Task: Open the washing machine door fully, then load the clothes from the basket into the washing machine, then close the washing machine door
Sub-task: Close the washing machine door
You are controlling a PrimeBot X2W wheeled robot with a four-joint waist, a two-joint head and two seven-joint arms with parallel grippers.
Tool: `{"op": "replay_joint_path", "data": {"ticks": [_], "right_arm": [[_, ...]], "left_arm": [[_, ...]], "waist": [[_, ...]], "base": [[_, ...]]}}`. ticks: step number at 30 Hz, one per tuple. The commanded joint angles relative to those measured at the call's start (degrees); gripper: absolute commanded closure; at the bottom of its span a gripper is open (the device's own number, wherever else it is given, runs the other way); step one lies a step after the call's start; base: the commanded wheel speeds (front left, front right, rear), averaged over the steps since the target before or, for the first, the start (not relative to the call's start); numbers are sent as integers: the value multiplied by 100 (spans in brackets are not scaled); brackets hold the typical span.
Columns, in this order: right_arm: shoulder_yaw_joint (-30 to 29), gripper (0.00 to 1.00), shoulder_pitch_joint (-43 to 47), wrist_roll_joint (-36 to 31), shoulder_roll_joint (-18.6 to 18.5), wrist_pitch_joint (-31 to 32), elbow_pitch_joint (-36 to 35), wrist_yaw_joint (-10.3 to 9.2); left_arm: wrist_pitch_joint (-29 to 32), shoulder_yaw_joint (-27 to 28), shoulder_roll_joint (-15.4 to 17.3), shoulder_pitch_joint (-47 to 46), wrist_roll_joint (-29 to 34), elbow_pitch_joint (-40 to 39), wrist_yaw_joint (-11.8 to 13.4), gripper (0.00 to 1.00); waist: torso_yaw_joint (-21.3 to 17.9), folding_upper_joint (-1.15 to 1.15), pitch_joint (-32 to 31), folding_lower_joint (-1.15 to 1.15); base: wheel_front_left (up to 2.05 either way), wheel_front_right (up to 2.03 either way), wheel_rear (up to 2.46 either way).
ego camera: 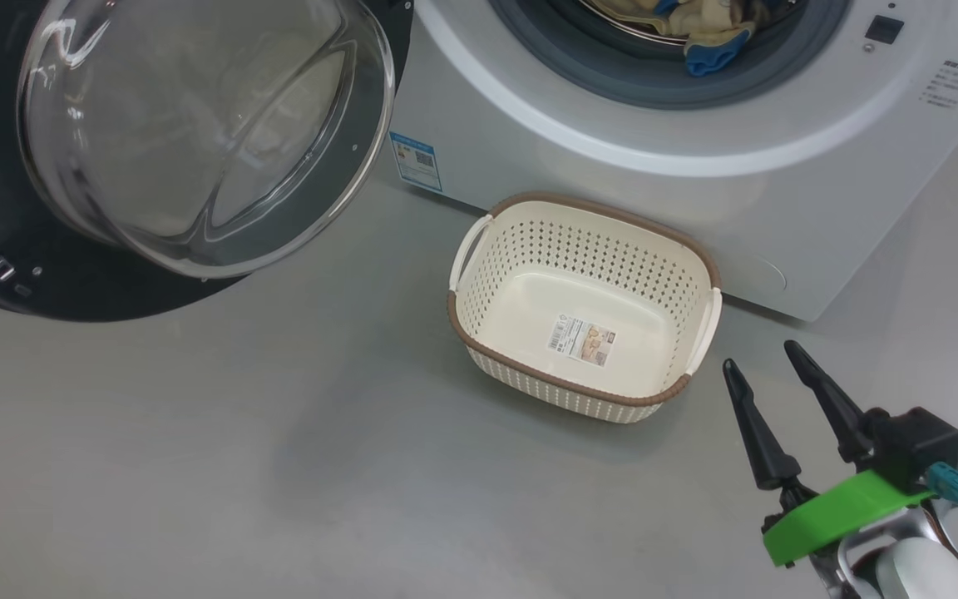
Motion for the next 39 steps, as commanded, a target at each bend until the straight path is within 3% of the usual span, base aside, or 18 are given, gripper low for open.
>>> {"op": "replay_joint_path", "data": {"ticks": [1,11,20,29,39], "right_arm": [[83,0,-198,10,-113,37,-216,21],[206,0,-335,-5,-258,168,-336,21],[244,0,-419,21,-459,293,-489,21],[294,0,-430,44,-689,468,-667,21],[289,0,-456,42,-846,661,-900,21]], "left_arm": [[113,329,365,-430,-202,-58,-48,100],[825,872,1465,-2032,-1223,1027,22,100],[1586,1136,2147,-2948,-1969,2239,57,100],[2312,1507,2339,-3220,-2788,3082,-284,100],[2690,1332,2394,-3373,-2888,3355,-375,100]], "waist": [[-15,0,19,0],[-280,0,255,0],[-475,0,485,0],[-647,0,690,0],[-768,0,880,0]], "base": [[0,0,0],[0,0,0],[0,0,0],[0,0,0],[0,0,0]]}}
